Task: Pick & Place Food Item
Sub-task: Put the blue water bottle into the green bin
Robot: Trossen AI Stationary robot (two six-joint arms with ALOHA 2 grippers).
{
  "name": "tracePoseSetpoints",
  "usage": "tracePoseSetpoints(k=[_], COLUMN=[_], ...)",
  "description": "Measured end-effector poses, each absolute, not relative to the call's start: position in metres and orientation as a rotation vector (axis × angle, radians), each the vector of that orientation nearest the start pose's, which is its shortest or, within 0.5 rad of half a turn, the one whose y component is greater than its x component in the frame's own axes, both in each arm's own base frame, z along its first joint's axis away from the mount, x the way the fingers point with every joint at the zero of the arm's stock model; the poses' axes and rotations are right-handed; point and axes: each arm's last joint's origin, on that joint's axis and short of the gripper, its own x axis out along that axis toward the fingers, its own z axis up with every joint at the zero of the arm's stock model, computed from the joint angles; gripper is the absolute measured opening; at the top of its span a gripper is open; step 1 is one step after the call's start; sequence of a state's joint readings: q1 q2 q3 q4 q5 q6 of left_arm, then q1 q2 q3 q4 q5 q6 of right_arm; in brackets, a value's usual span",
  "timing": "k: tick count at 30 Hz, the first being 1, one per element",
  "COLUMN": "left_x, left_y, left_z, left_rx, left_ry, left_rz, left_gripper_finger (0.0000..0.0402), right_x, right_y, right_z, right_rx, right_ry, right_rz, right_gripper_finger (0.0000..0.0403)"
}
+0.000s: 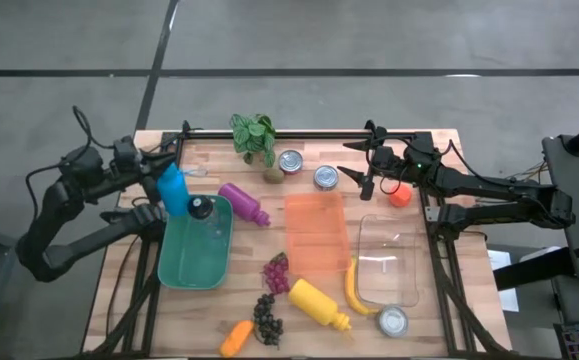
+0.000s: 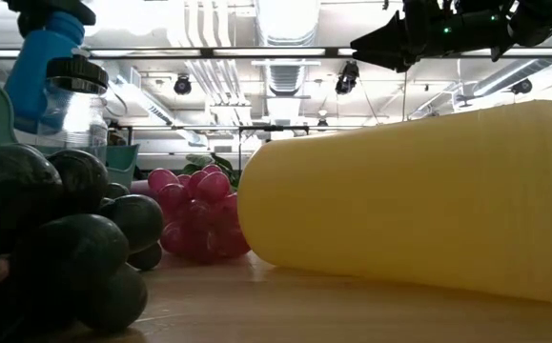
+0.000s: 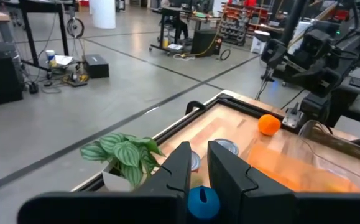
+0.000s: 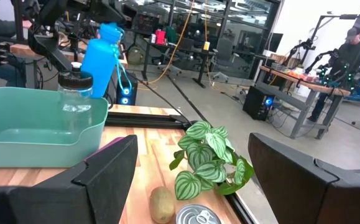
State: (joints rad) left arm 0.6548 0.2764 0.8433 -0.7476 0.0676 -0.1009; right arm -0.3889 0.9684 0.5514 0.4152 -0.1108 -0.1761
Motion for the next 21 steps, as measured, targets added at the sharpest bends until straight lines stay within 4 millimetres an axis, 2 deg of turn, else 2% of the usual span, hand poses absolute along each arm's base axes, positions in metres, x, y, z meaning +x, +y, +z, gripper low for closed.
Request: tracePoseSetpoints(k=[9,14,21], left_x=[0.022,0.016,0.020], left_y=[0.015,0.011,0.015], left_z=[0.349,0.348,0.330], left_rx=[-0.134,-0.172,-0.229], left_ry=[0.101,0.071,0.064], left_rz=[0.599,0.621,0.646], left_gripper_finger=[0.0040,0.0040,0.0040], right_x=[0.200,0.200,0.200], right_y=[-0.079,-0.079,-0.079], right_z=[0.276,0.276,0.276], right_rx=[-0.174,-0.174,-0.174], right_ry=[0.027,0.026,0.026], right_rz=[-0.277,-0.277,-0.277], right_gripper_finger=[0.0305,0.0305,0.0305])
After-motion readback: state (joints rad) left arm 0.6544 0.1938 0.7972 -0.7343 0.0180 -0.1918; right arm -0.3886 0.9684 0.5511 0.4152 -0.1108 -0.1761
